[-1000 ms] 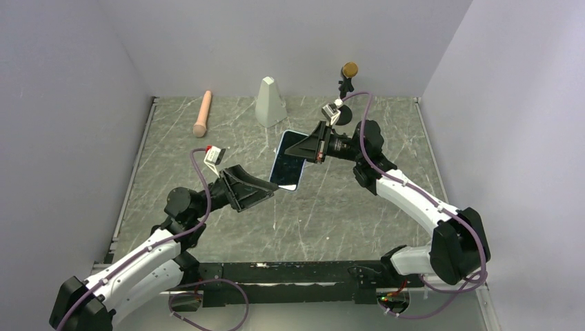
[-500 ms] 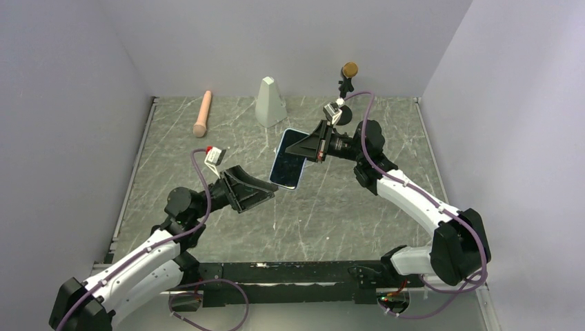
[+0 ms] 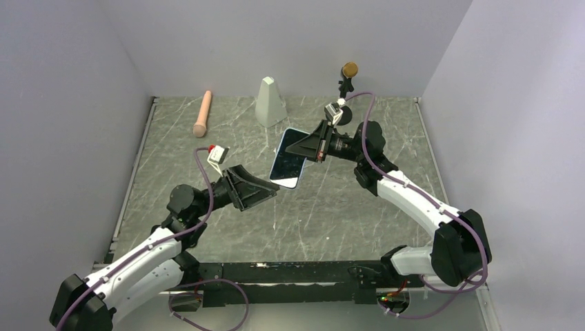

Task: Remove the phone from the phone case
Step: Remove the phone case from the phone.

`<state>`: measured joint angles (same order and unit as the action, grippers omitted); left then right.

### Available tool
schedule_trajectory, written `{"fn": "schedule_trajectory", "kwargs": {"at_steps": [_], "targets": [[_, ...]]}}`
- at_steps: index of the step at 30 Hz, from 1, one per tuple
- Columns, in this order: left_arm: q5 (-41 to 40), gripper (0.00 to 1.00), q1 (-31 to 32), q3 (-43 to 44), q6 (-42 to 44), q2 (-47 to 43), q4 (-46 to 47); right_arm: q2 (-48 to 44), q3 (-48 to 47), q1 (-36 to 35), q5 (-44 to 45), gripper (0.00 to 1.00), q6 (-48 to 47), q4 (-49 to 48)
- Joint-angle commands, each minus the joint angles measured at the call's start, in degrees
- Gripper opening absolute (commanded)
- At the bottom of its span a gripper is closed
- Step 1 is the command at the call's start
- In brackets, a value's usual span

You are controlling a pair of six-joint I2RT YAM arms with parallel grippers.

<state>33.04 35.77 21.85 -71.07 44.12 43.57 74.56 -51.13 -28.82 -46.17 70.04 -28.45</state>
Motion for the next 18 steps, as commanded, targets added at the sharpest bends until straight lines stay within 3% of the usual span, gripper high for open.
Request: {"fn": "schedule_trajectory", "kwargs": {"at_steps": [1, 8, 12, 18], "targets": [[-3.9, 0.93, 0.1, 2.8, 1.6, 1.1, -4.0, -3.6, 0.1, -1.9, -1.9, 0.00, 2.9, -6.6], [-6.6, 0.93, -1.0, 2.7, 2.1, 1.1, -8.6, -4.1, -0.7, -2.1, -3.6, 0.00, 4.3, -8.1], [-6.9, 0.93, -1.1, 4.4, 4.2, 2.0, -11.7, -3.2, 0.5, -2.1, -4.8, 0.00, 9.8, -15.2], [-7.3, 0.93, -1.4, 6.7, 6.2, 3.4, -13.9, -2.2, 1.1, -2.6, -6.1, 0.00, 11.1, -17.4]]}}
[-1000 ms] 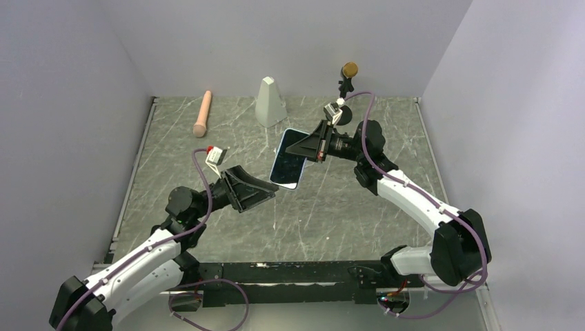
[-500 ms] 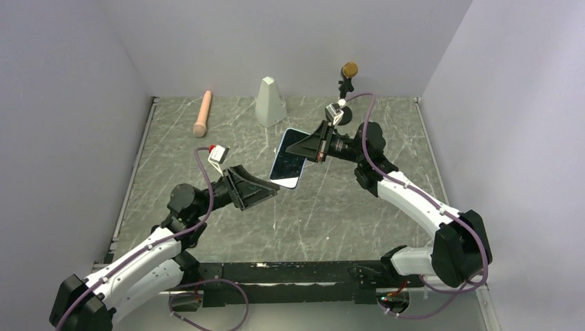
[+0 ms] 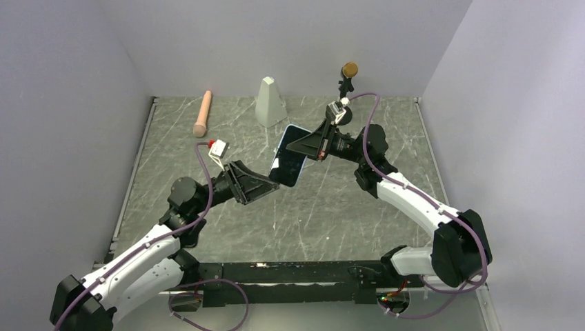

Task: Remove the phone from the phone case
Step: Remove the phone case from the phone.

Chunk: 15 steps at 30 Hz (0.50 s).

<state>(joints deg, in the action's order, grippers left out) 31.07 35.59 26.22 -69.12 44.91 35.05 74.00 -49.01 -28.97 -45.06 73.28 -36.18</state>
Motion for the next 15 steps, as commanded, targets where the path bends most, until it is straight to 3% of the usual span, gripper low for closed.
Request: {"fn": "schedule_trajectory", "kwargs": {"at_steps": [1, 4, 8, 13, 15], "targets": [[-5.1, 0.93, -1.3, 2.6, 4.2, 3.0, -4.9, -1.5, -1.1, -2.7, -7.5, 0.00, 6.7, -8.5], [-4.1, 0.89, -1.5, 3.9, 4.2, 4.7, -3.4, -1.1, -2.2, -3.9, -9.7, 0.00, 1.3, -2.6], [-3.1, 0.75, -1.5, 6.1, 4.7, 6.4, -2.7, -1.0, -3.8, -6.2, -11.6, 0.00, -7.8, 6.4], [-0.7, 0.52, -1.4, 7.4, 4.4, 8.8, 0.0, -0.8, -6.0, -8.3, -10.5, 0.00, -16.5, 16.3], [-0.1, 0.32, -1.2, 7.2, 3.8, 9.6, 1.0, -0.4, -5.9, -8.3, -10.6, 0.00, -16.1, 15.5]]}}
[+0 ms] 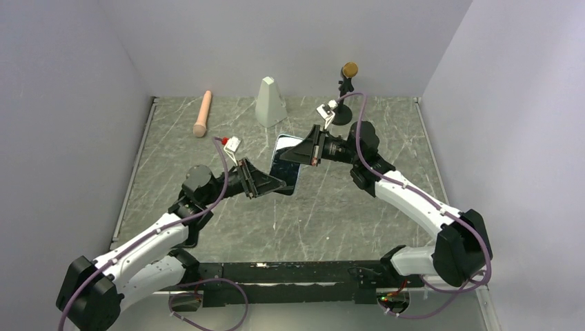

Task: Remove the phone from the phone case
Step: Remove the phone case from the phone.

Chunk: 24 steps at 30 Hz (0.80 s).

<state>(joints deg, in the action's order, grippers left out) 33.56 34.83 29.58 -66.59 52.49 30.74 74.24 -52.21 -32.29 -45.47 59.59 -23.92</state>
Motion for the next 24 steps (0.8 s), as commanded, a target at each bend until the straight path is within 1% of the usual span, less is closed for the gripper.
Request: {"fn": "schedule_trajectory", "kwargs": {"at_steps": [1, 2, 3, 4, 5, 7, 9, 11, 13, 15, 16, 18, 22, 24], "targets": [[-2.8, 0.20, -0.5, 3.4, 1.0, 2.0, 5.5, -0.5, -2.8, -5.0, -10.3, 0.00, -2.4, 3.3], [-3.3, 0.12, -0.4, 2.9, 0.8, 1.8, 5.4, -0.4, -2.8, -5.0, -10.1, 0.00, -3.0, 3.6], [-4.1, 0.06, -0.5, 2.2, 0.6, 1.3, 5.1, -0.3, -2.7, -5.0, -9.7, 0.00, -3.6, 4.1], [-4.7, 0.02, -0.4, 1.9, 0.4, 0.8, 4.6, -0.5, -2.5, -5.0, -9.0, 0.05, -4.2, 4.4], [-5.3, 0.00, -0.5, 1.9, 0.3, 0.3, 3.4, -0.6, -2.1, -5.0, -8.5, 0.14, -4.5, 4.4], [-6.3, 0.00, -0.4, 2.7, 0.1, -0.8, 0.1, -1.1, -1.0, -4.9, -8.0, 0.33, -4.2, 2.7], [-7.6, 0.00, -0.4, 3.4, -0.8, -1.9, -4.0, -1.8, 1.1, -4.8, -7.6, 0.53, -3.4, -0.7], [-9.3, 0.00, -0.4, 3.2, -3.1, -3.1, -6.6, -3.0, 4.5, -4.4, -7.0, 0.67, -1.5, -6.5], [-10.5, 0.00, -0.6, 2.1, -7.2, -4.1, -6.3, -4.1, 8.7, -3.8, -7.3, 0.77, 1.1, -13.9], [-10.6, 0.00, -0.6, 1.2, -10.1, -4.8, -5.3, -5.2, 12.8, -3.6, -8.2, 0.82, 3.3, -22.1], [-10.5, 0.00, -0.6, 1.2, -11.0, -5.1, -5.3, -6.2, 14.7, -3.4, -7.9, 0.82, 3.7, -25.3], [-10.0, 0.00, -0.7, 1.5, -11.6, -5.6, -5.4, -7.8, 17.8, -3.3, -7.2, 0.83, 3.4, -28.1], [-10.2, 0.00, -0.9, 2.0, -11.7, -7.0, -6.2, -9.8, 20.2, -2.9, -4.4, 0.84, 1.5, -26.6], [-10.1, 0.00, -1.1, 2.4, -11.8, -7.5, -6.6, -9.2, 20.3, -2.8, -3.6, 0.82, 0.5, -25.9]]}}
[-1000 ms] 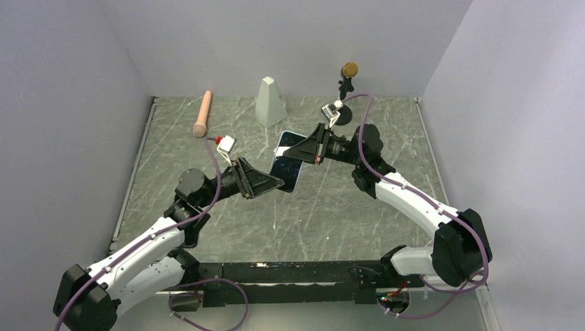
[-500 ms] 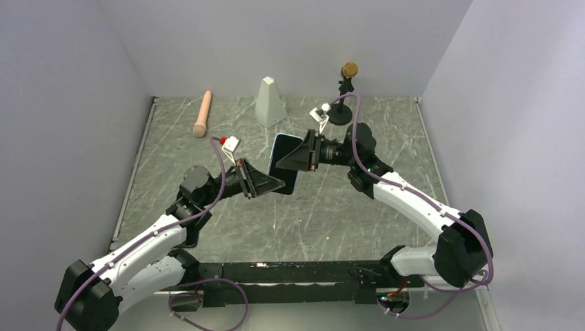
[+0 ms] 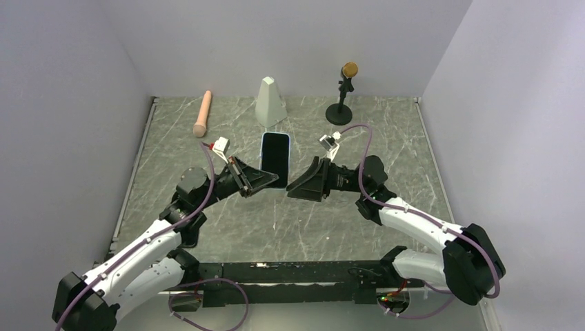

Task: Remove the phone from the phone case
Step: Remove the phone case from the phone.

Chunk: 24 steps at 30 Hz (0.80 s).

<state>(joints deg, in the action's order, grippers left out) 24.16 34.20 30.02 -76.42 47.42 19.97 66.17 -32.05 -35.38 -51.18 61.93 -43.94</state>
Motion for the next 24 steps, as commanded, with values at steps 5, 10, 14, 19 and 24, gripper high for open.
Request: {"fn": "schedule_trajectory", "kwargs": {"at_steps": [5, 10, 14, 19, 24], "targets": [[-0.6, 0.00, -0.5, 1.9, -2.2, -3.3, 4.4, 1.4, -0.4, 0.1, 1.9, 0.57, -0.5, -9.4], [-0.9, 0.00, -0.5, 1.5, -2.8, -3.4, 5.4, 2.6, -0.3, -0.2, 1.5, 0.44, 0.4, -10.9], [-0.3, 0.00, -0.4, 1.8, -3.3, -2.8, 6.6, 2.7, -0.2, -0.6, 2.2, 0.40, 0.7, -10.4], [0.0, 0.00, -0.3, 1.5, -4.2, -2.4, 8.4, 3.0, -0.7, -1.3, 3.1, 0.32, -0.2, -9.0], [-0.1, 0.00, 0.2, 2.4, -3.9, -2.1, 7.9, 3.8, -0.8, -1.8, 4.1, 0.32, -0.3, -8.7]]}}
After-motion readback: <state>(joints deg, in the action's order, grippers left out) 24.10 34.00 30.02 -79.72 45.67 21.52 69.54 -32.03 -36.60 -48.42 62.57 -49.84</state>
